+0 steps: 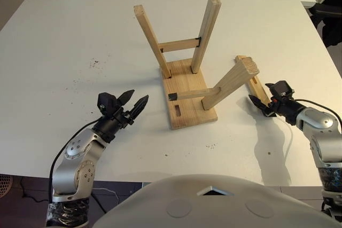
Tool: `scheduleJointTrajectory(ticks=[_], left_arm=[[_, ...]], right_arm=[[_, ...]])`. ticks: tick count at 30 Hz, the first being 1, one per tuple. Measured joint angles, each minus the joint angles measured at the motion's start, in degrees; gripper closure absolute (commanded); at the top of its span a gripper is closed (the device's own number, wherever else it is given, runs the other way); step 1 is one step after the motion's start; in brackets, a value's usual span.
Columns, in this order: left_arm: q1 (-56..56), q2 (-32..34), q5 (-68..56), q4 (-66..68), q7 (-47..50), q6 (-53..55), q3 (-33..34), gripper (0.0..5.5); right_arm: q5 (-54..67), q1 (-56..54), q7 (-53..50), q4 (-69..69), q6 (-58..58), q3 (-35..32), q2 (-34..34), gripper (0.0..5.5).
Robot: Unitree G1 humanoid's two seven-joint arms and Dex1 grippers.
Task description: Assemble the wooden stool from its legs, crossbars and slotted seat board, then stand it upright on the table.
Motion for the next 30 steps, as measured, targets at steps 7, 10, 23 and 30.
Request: scheduleJointTrajectory(ticks=[7, 10, 23, 30], left_arm=[[0.5, -0.4, 0.4, -1.5, 1.4, 0.7, -0.4, 2.31], [0.6, -1.3, 0.9, -0.4, 1.5, 0.0, -0.8, 2.31], [-4.8, -0.6, 0.4, -0.5, 4.3, 2.3, 2.5, 2.31], [-22.8, 6.0, -15.4, -11.4, 8.1, 11.7, 8.5, 2.31]], right_arm=[[2.1, 1.8, 2.9, -1.1, 2.7, 0.0, -1.5, 2.45], [3.3, 1.7, 2.5, -0.9, 4.0, -0.3, -0.3, 2.91], [6.6, -4.0, -1.1, 4.3, 6.8, -2.4, 4.3, 3.44], [26.7, -22.5, 1.7, 3.6, 11.5, -16.5, 5.1, 3.44]])
